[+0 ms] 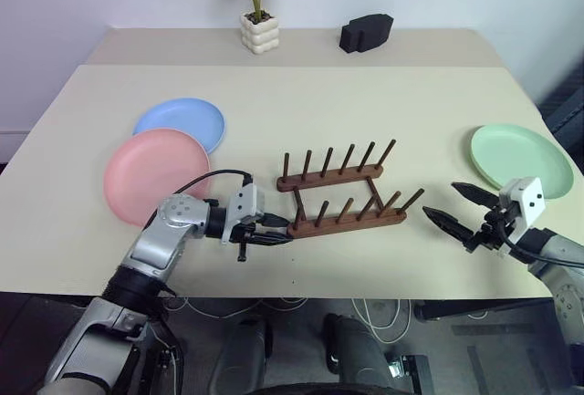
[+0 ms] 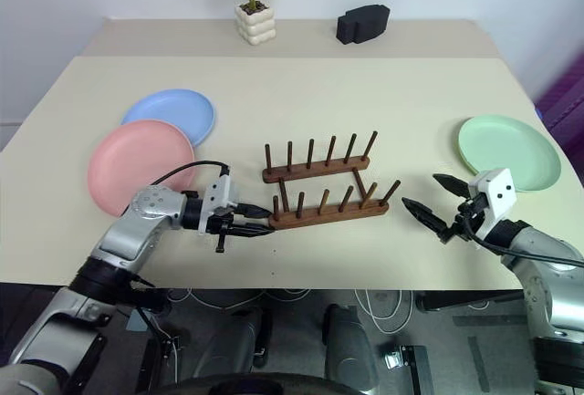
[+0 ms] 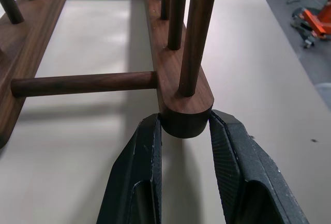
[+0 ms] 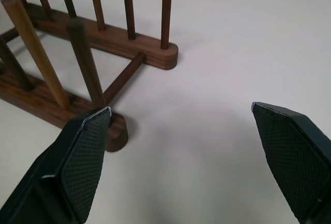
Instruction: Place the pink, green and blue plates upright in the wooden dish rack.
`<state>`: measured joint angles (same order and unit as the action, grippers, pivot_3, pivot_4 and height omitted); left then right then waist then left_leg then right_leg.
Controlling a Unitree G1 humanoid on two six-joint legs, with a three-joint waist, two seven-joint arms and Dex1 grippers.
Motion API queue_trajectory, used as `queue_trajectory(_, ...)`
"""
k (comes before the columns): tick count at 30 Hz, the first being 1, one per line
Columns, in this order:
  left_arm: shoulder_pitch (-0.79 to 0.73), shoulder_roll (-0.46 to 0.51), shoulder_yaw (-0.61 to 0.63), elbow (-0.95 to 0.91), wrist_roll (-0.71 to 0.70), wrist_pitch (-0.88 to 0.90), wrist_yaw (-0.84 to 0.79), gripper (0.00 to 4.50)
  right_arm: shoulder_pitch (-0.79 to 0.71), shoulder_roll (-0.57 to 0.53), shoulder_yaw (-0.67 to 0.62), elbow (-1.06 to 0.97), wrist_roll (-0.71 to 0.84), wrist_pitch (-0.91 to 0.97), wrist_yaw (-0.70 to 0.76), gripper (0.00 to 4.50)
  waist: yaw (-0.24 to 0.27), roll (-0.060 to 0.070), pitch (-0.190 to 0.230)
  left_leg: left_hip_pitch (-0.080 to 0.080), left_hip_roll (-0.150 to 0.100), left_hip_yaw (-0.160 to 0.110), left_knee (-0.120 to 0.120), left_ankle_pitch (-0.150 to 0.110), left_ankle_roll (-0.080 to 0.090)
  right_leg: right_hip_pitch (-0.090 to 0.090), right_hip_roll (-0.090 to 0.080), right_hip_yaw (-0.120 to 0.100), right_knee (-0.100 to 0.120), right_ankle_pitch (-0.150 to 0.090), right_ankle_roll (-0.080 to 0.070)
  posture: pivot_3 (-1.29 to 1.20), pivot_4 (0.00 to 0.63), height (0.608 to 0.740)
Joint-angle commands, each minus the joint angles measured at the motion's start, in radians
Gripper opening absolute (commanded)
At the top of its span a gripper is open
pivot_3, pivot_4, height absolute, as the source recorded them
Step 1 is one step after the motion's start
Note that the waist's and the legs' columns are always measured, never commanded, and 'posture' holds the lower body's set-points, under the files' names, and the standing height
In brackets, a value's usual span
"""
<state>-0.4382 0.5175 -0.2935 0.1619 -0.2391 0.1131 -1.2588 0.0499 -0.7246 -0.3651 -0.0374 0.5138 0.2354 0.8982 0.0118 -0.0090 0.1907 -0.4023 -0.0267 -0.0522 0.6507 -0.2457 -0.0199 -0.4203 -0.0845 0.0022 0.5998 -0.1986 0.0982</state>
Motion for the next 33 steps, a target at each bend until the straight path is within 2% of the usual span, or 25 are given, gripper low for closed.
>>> queue_trajectory(1, -0.028, -0.007, 0.009, 0.017, 0.005, -0.025, -0.015, 0.76, 0.006, -0.013, -0.036, -0.038, 0.003, -0.005, -0.005, 4.5, -0.001, 0.0, 0.0, 0.0, 0.0, 0.0, 0.0, 0.0, 0.0, 0.0, 0.0, 0.0, 0.0, 0.0, 0.0, 0.0, 0.15, 0.736)
queue_trajectory(3, -0.033, -0.01, 0.014, 0.026, 0.009, -0.023, -0.01, 0.76, 0.01, -0.012, -0.037, -0.043, 0.004, -0.003, -0.008, 4.5, -0.002, 0.0, 0.0, 0.0, 0.0, 0.0, 0.0, 0.0, 0.0, 0.0, 0.0, 0.0, 0.0, 0.0, 0.0, 0.0, 0.15, 0.736)
queue_trajectory(4, -0.034, -0.012, 0.018, 0.03, 0.01, -0.017, -0.005, 1.78, 0.012, -0.011, -0.036, -0.049, 0.005, -0.002, -0.011, 4.5, -0.002, 0.0, 0.0, 0.0, 0.0, 0.0, 0.0, 0.0, 0.0, 0.0, 0.0, 0.0, 0.0, 0.0, 0.0, 0.0, 0.15, 0.736)
queue_trajectory(5, -0.035, -0.011, 0.021, 0.032, 0.014, -0.016, 0.003, 2.04, 0.014, -0.011, -0.036, -0.054, 0.006, 0.0, -0.014, 4.5, -0.001, 0.0, 0.0, 0.0, 0.0, 0.0, 0.0, 0.0, 0.0, 0.0, 0.0, 0.0, 0.0, 0.0, 0.0, 0.0, 0.15, 0.736)
queue_trajectory(10, -0.003, 0.021, 0.047, 0.0, 0.035, -0.011, 0.057, 4.47, 0.02, -0.021, -0.033, -0.064, 0.001, 0.007, -0.015, 4.5, -0.002, 0.0, 0.0, 0.0, 0.0, 0.0, 0.0, 0.0, 0.0, 0.0, 0.0, 0.0, 0.0, 0.0, 0.0, 0.0, 0.15, 0.736)
queue_trajectory(12, 0.029, 0.043, 0.065, -0.04, 0.03, 0.032, 0.084, 4.47, 0.024, -0.035, -0.029, -0.067, -0.004, 0.012, -0.004, 4.5, -0.004, 0.0, 0.0, 0.0, 0.001, 0.0, 0.0, 0.0, 0.0, 0.0, 0.0, 0.0, 0.0, 0.0, 0.0, 0.0, 0.15, 0.736)
queue_trajectory(13, 0.052, 0.056, 0.076, -0.065, 0.022, 0.054, 0.094, 4.32, 0.029, -0.042, -0.027, -0.068, -0.005, 0.015, 0.004, 4.5, -0.005, 0.0, 0.0, 0.0, 0.001, 0.0, 0.0, 0.0, 0.0, 0.0, 0.0, 0.0, 0.0, 0.0, 0.0, 0.0, 0.15, 0.736)
queue_trajectory(15, 0.107, 0.082, 0.107, -0.131, -0.004, 0.09, 0.11, 3.52, 0.042, -0.061, -0.021, -0.074, -0.003, 0.027, 0.03, 3.95, -0.005, 0.0, 0.0, 0.0, 0.002, 0.0, 0.0, 0.0, 0.0, 0.0, 0.0, 0.0, 0.001, 0.0, 0.0, 0.0, 0.15, 0.736)
queue_trajectory(16, 0.138, 0.093, 0.125, -0.17, -0.021, 0.11, 0.117, 2.92, 0.055, -0.074, -0.014, -0.083, 0.001, 0.037, 0.05, 3.59, -0.005, 0.0, 0.0, 0.0, 0.002, 0.0, 0.0, 0.0, 0.0, 0.0, 0.0, 0.0, 0.001, 0.0, 0.0, 0.0, 0.15, 0.736)
queue_trajectory(17, 0.158, 0.1, 0.137, -0.198, -0.032, 0.126, 0.122, 2.51, 0.064, -0.083, -0.01, -0.089, 0.004, 0.043, 0.063, 3.18, -0.004, 0.0, 0.0, 0.0, 0.003, 0.0, -0.001, 0.0, 0.0, 0.0, 0.0, 0.0, 0.001, 0.0, 0.0, 0.0, 0.15, 0.736)
queue_trajectory(19, 0.213, 0.117, 0.149, -0.273, -0.055, 0.164, 0.129, 1.4, 0.086, -0.102, 0.007, -0.107, -0.005, 0.053, 0.088, 2.1, -0.003, 0.0, 0.0, 0.0, 0.003, 0.0, -0.001, 0.0, 0.0, 0.0, 0.0, 0.0, 0.001, 0.0, 0.0, 0.0, 0.15, 0.736)
queue_trajectory(22, 0.302, 0.115, 0.15, -0.419, -0.127, 0.249, 0.144, 0.0, 0.103, -0.121, 0.052, -0.151, -0.001, 0.099, 0.118, 0.57, -0.002, 0.0, 0.0, 0.0, 0.003, 0.0, 0.0, 0.0, 0.0, 0.0, 0.0, 0.0, 0.0, 0.0, 0.0, 0.0, 0.15, 0.736)
queue_trajectory(23, 0.315, 0.11, 0.148, -0.447, -0.139, 0.265, 0.152, 0.0, 0.104, -0.123, 0.062, -0.162, 0.001, 0.111, 0.123, 0.08, -0.001, 0.0, 0.0, 0.0, 0.003, 0.0, 0.0, 0.0, 0.0, 0.0, 0.0, 0.0, 0.0, 0.0, 0.0, 0.0, 0.15, 0.736)
queue_trajectory(24, 0.324, 0.097, 0.137, -0.47, -0.135, 0.282, 0.176, 0.0, 0.103, -0.118, 0.084, -0.179, -0.004, 0.121, 0.122, 0.03, 0.001, 0.0, 0.0, 0.0, 0.003, 0.0, 0.0, 0.0, 0.0, 0.0, 0.0, 0.0, 0.0, 0.0, 0.0, 0.0, 0.15, 0.736)
queue_trajectory(27, 0.328, 0.049, 0.093, -0.506, -0.112, 0.306, 0.239, 0.0, 0.084, -0.09, 0.155, -0.199, -0.048, 0.12, 0.095, 0.03, 0.001, 0.0, 0.0, 0.0, 0.003, 0.0, 0.001, 0.0, 0.0, 0.0, 0.0, 0.0, 0.0, 0.0, 0.0, 0.0, 0.15, 0.736)
queue_trajectory(33, 0.293, 0.006, 0.025, -0.459, -0.016, 0.299, 0.33, 0.0, 0.043, -0.038, 0.236, -0.193, -0.115, 0.108, 0.03, 0.03, 0.0, 0.0, 0.0, 0.0, 0.002, 0.0, 0.0, 0.0, 0.0, 0.0, 0.001, 0.0, 0.0, 0.0, 0.0, 0.0, 0.15, 0.736)
